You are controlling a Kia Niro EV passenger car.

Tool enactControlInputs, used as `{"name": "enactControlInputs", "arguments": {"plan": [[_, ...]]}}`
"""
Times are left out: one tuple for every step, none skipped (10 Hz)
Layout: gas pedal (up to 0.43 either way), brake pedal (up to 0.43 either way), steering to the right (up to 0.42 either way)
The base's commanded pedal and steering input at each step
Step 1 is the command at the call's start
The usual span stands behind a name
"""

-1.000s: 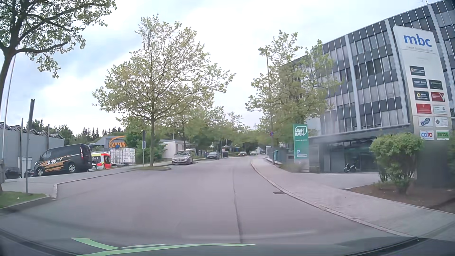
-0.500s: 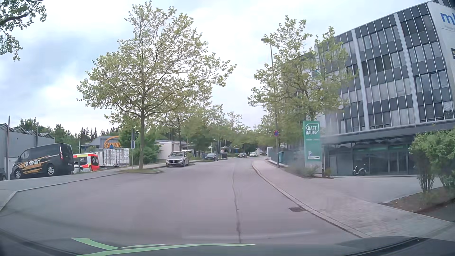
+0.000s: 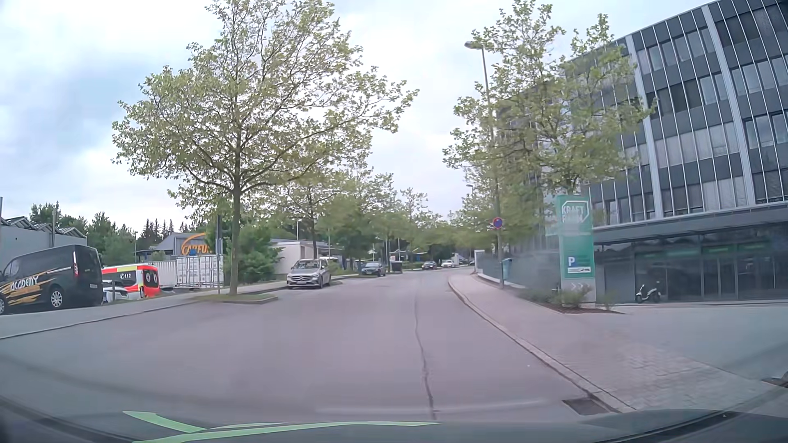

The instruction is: Follow the waypoints while adhering to traffic rules and regulations

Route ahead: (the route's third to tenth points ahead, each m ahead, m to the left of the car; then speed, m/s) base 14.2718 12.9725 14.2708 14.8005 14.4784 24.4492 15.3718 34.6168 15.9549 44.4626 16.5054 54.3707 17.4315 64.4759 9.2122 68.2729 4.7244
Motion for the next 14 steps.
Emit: {"name": "enactControlInputs", "arguments": {"plan": [[0.039, 0.000, -0.160], [0.039, 0.000, -0.184], [0.059, 0.000, -0.208], [0.059, 0.000, -0.231], [0.059, 0.000, -0.250], [0.059, 0.000, -0.277], [0.059, 0.000, -0.307], [0.059, 0.000, -0.332], [0.059, 0.000, -0.361], [0.059, 0.000, -0.388], [0.059, 0.000, -0.413], [0.059, 0.000, -0.442], [0.059, 0.000, -0.470], [0.059, 0.000, -0.486]]}}
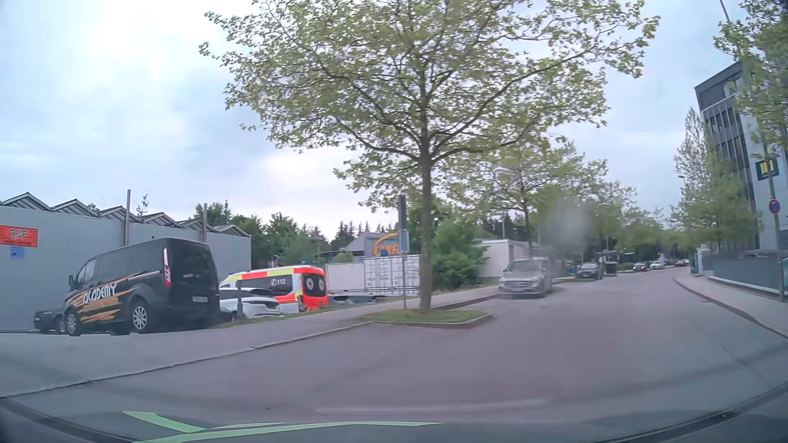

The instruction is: Follow the waypoints while adhering to traffic rules and regulations

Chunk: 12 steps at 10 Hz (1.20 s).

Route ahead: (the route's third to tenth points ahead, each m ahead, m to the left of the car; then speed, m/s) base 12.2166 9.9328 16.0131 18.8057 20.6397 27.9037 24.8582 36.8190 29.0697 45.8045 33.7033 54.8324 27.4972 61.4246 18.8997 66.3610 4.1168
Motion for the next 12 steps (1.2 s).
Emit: {"name": "enactControlInputs", "arguments": {"plan": [[0.059, 0.000, -0.498], [0.059, 0.000, -0.513], [0.059, 0.000, -0.533], [0.059, 0.000, -0.547], [0.059, 0.000, -0.555], [0.059, 0.000, -0.550], [0.059, 0.000, -0.534], [0.059, 0.000, -0.520], [0.059, 0.000, -0.511], [0.059, 0.000, -0.502], [0.059, 0.000, -0.484], [0.059, 0.000, -0.461]]}}
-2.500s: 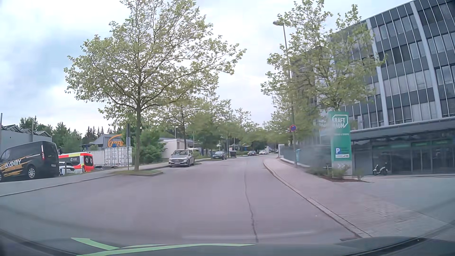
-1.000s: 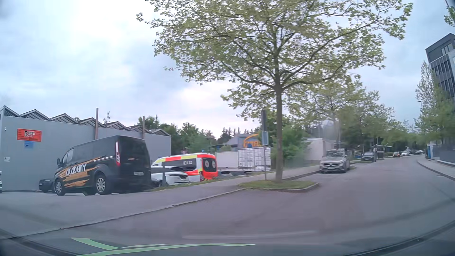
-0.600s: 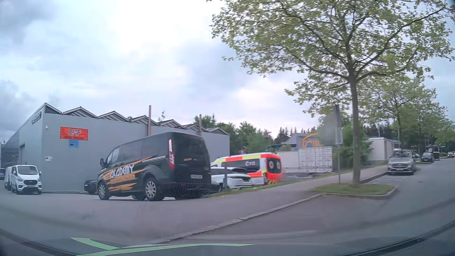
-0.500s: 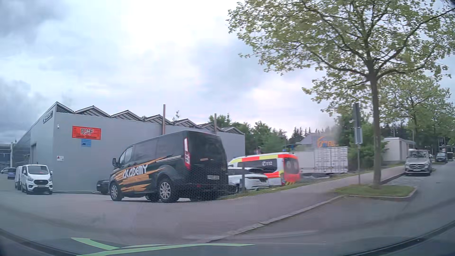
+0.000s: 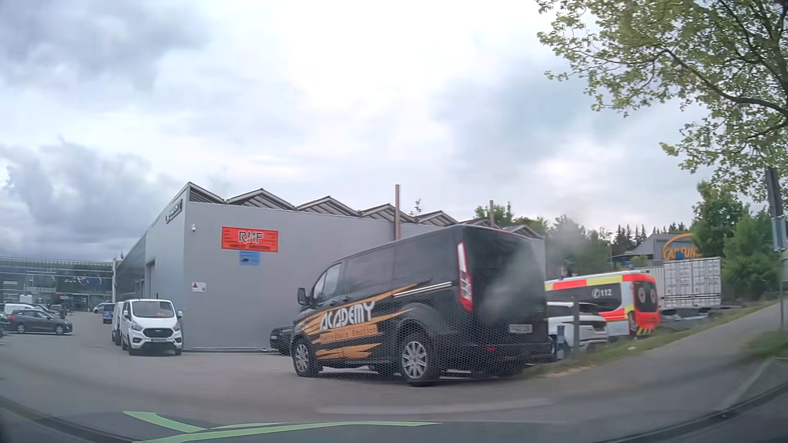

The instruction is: Follow the waypoints while adhering to traffic rules and regulations

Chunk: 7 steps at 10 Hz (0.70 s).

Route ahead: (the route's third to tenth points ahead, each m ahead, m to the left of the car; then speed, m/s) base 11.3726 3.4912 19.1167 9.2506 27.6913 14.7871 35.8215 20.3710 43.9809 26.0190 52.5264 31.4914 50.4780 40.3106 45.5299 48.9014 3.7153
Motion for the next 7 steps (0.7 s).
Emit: {"name": "enactControlInputs", "arguments": {"plan": [[0.059, 0.000, -0.443], [0.028, 0.000, -0.423], [0.028, 0.000, -0.401], [0.028, 0.000, -0.380], [0.028, 0.000, -0.357], [0.000, 0.000, -0.344], [0.000, 0.000, -0.319]]}}
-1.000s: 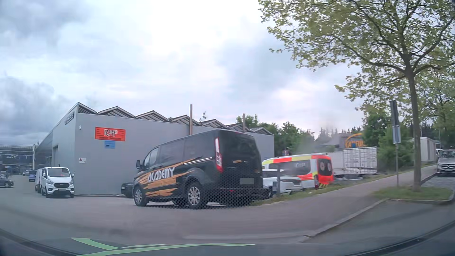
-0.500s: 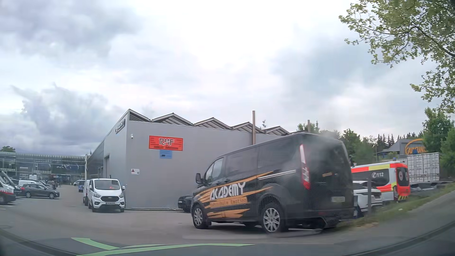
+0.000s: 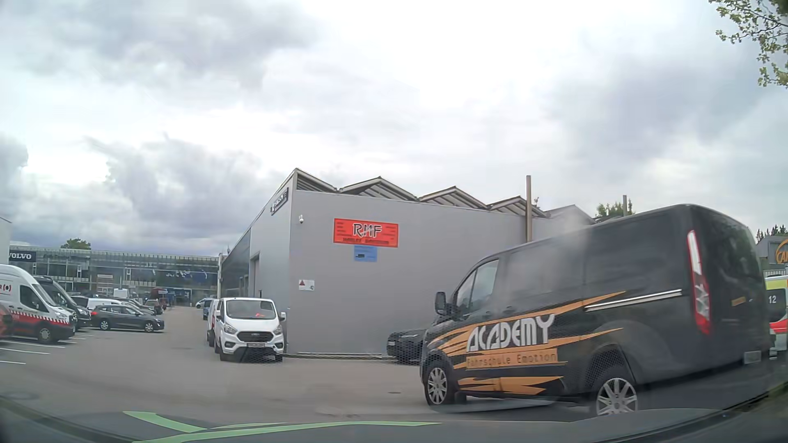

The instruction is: Follow the waypoints while adhering to traffic rules and regulations

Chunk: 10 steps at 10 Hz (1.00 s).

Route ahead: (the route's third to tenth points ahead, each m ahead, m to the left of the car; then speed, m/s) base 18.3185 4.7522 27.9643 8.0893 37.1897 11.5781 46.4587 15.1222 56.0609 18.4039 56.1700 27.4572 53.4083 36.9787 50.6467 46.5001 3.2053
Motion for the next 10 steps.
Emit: {"name": "enactControlInputs", "arguments": {"plan": [[0.000, 0.000, -0.289], [0.000, 0.000, -0.253], [0.000, 0.000, -0.237], [0.000, 0.000, -0.213], [0.000, 0.000, -0.185], [0.000, 0.000, -0.169], [0.000, 0.000, -0.162], [0.000, 0.000, -0.155], [0.000, 0.000, -0.140], [0.000, 0.012, -0.121]]}}
